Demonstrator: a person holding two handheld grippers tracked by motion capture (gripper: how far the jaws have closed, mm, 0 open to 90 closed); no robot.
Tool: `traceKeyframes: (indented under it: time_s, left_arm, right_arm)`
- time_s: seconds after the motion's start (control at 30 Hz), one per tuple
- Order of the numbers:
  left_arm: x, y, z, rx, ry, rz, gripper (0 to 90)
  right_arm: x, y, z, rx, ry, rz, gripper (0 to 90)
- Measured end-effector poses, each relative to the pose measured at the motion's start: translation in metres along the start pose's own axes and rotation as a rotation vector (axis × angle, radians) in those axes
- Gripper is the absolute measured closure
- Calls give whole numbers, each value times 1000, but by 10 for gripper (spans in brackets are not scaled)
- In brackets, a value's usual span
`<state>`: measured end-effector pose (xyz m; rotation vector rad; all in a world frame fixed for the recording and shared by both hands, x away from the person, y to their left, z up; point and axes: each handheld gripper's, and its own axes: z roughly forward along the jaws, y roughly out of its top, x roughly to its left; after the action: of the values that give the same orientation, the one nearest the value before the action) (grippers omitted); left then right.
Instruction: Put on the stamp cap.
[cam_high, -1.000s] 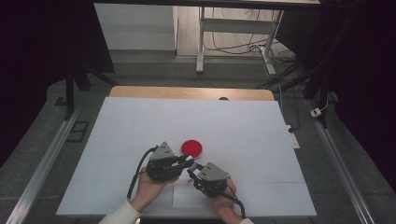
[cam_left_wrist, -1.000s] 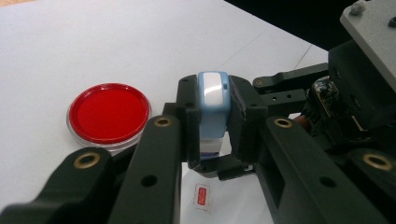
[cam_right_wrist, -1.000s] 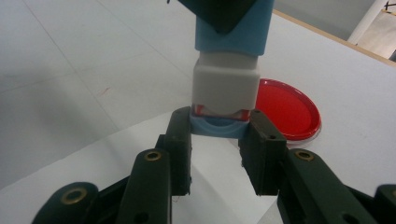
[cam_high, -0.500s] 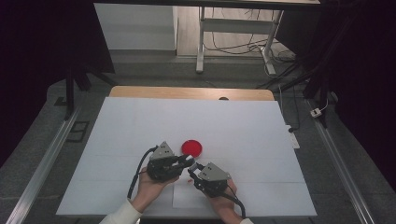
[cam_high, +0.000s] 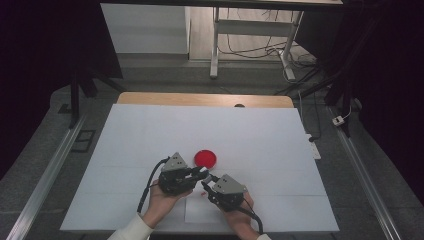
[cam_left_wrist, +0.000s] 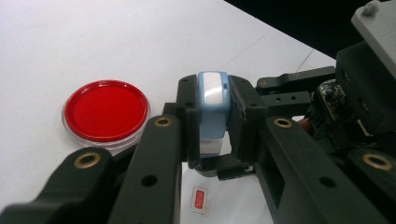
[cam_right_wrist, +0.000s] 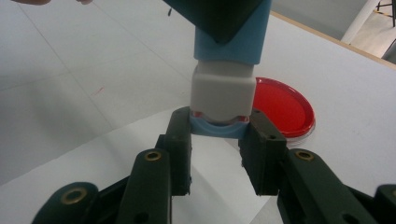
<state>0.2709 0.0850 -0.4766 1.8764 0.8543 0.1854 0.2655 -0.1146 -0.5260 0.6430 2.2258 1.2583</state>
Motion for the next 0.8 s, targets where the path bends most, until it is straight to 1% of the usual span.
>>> traceKeyframes:
  time_s: [0.13, 0.3, 0.8]
  left_arm:
    - [0, -1, 1, 4, 4, 0, 751]
    - [1, -1, 1, 6, -5, -2, 752]
    - [3, -4, 3, 20, -20, -1, 755]
  right_arm:
    - [0, 0, 0, 1, -5, 0, 645]
    - [1, -1, 0, 12, -15, -4, 646]
    - [3, -2, 0, 24, -23, -10, 650]
